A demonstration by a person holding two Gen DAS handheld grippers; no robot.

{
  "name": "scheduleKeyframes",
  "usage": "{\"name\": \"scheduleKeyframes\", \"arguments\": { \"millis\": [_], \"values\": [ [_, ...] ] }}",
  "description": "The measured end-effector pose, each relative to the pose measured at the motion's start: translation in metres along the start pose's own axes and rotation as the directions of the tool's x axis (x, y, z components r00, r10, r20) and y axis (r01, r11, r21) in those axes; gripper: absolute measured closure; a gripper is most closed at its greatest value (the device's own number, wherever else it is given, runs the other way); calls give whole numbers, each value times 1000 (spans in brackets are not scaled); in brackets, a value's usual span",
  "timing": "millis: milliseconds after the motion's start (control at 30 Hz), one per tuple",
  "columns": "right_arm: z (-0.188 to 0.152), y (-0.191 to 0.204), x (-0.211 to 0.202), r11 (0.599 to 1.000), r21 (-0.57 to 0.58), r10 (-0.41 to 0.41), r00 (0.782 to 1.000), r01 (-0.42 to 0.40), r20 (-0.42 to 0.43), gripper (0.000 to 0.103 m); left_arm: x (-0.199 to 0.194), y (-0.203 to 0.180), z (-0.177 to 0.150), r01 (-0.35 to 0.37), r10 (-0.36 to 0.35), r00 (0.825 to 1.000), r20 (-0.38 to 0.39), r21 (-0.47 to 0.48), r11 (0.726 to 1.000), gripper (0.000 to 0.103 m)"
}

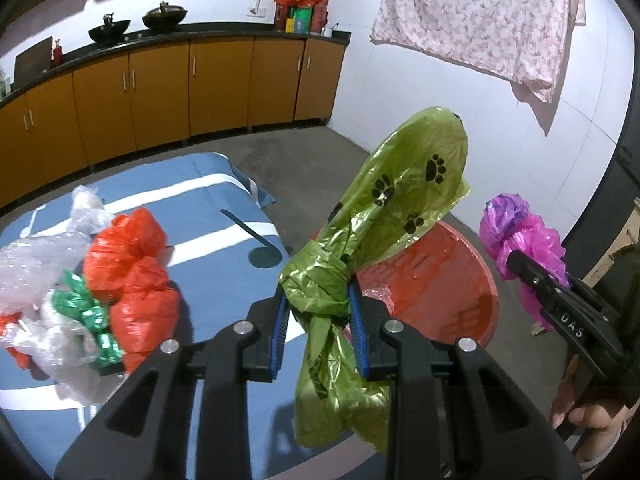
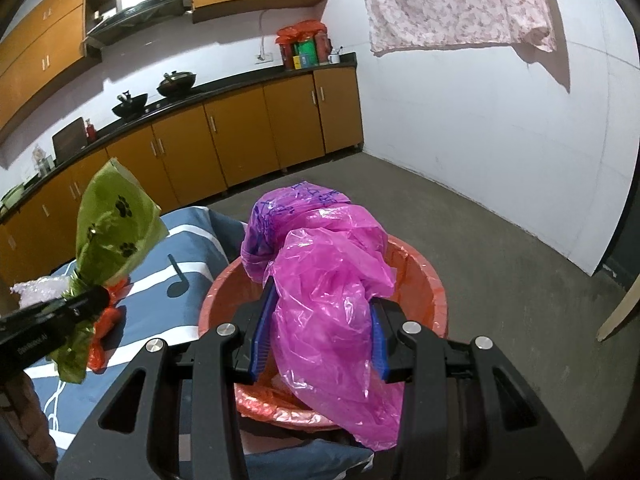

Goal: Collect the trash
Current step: 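Carry the green and pink bags over the orange basket and release both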

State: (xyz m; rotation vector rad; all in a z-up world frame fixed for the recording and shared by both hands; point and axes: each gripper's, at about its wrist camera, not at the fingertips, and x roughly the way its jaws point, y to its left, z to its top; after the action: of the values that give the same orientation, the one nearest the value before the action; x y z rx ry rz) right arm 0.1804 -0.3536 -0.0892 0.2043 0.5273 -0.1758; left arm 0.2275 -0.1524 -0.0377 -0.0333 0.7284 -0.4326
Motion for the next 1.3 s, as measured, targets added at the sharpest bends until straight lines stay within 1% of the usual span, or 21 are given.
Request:
{"name": "scheduleKeyframes", "arguments": {
  "millis": [467,867,900,1000,1033,1067,1133,1267,1300],
  "values": [
    [7,-11,17,998,53,-27,1000,27,3,62,46,-24,-4,37,-34,997,-67,34,999,75],
    [17,-29,36,990,135,-31,999,30,9,61,87,-39,10,65,-60,993,-101,49,997,73],
    [17,-30,37,990,140,-27,1000,26,5,60,91,-40,10,72,-66,992,-105,47,996,72],
    [15,-30,42,989,149,-2,1000,3,-9,54,95,-40,10,74,-69,992,-110,40,996,60],
    [14,-30,42,989,147,2,1000,0,-12,49,95,-39,9,75,-70,991,-110,38,996,56],
    [13,-30,42,989,145,5,1000,-3,-13,44,95,-37,9,74,-70,991,-110,36,997,55],
    [10,-30,41,990,139,4,1000,-2,-13,37,94,-34,8,71,-68,992,-111,27,997,51],
    [5,-34,36,989,149,7,1000,-4,-18,34,90,-25,5,57,-57,992,-114,3,998,47],
    [6,-35,36,989,150,6,1000,-3,-17,34,86,-21,4,49,-49,993,-108,-1,999,44]
  ]
}}
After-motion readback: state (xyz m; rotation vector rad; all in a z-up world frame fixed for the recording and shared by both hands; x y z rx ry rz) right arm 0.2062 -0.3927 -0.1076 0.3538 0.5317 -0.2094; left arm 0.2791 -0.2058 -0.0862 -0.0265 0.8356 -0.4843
